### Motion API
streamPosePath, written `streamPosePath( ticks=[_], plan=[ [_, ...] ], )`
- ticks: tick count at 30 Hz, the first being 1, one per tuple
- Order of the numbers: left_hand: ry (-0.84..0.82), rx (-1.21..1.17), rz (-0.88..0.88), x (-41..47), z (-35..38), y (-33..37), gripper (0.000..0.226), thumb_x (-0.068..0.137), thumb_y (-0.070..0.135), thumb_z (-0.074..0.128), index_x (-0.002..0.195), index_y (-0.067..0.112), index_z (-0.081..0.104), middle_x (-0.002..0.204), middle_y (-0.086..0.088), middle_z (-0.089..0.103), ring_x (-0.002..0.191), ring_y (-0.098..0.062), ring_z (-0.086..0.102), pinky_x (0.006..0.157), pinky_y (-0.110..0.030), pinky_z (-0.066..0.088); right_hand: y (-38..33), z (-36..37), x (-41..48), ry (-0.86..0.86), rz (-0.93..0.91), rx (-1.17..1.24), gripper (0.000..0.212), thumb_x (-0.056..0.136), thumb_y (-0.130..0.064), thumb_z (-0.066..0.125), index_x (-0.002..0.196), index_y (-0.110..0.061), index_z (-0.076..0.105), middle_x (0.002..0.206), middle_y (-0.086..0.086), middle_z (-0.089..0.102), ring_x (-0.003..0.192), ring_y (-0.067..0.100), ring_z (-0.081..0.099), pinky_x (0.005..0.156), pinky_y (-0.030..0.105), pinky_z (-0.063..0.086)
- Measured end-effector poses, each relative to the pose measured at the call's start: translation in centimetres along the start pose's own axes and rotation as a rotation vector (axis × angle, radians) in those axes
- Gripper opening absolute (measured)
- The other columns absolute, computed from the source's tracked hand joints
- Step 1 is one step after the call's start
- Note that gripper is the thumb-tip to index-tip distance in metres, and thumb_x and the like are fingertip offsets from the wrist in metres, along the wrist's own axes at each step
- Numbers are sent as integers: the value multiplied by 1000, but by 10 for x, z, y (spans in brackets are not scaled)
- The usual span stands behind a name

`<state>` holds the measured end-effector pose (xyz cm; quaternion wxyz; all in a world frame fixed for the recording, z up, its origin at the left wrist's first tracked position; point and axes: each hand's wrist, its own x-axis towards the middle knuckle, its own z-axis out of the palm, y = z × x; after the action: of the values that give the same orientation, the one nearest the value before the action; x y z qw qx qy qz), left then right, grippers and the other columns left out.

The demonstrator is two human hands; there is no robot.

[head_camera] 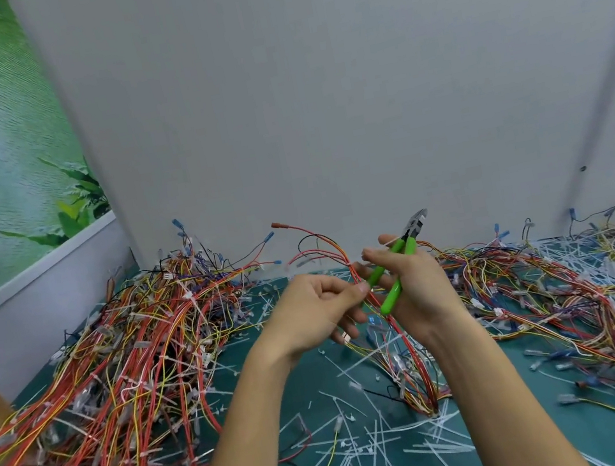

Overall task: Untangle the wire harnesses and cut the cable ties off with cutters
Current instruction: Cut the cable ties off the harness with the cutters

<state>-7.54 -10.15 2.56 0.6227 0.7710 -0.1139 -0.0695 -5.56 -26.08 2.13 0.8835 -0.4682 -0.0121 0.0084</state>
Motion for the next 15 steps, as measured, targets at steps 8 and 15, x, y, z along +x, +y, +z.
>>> streamPosePath(
  ticks=[8,15],
  plan=[
    [273,-203,152,1,-7,6,16,99,12,63,84,6,65,65,-8,64,53,-19,64,44,-24,46,-11,-8,-5,-107,-72,-340,43,79,-20,81,119,-18,63,108,7,77,101,27,76,96,57,53],
    [410,-545,269,-3,-30,13,19,102,10,57,84,5,63,69,-11,70,66,-23,72,54,-22,55,-20,-30,-5,-178,-37,-558,31,95,-23,72,123,-17,61,107,4,78,96,24,76,75,41,63]
  ],
)
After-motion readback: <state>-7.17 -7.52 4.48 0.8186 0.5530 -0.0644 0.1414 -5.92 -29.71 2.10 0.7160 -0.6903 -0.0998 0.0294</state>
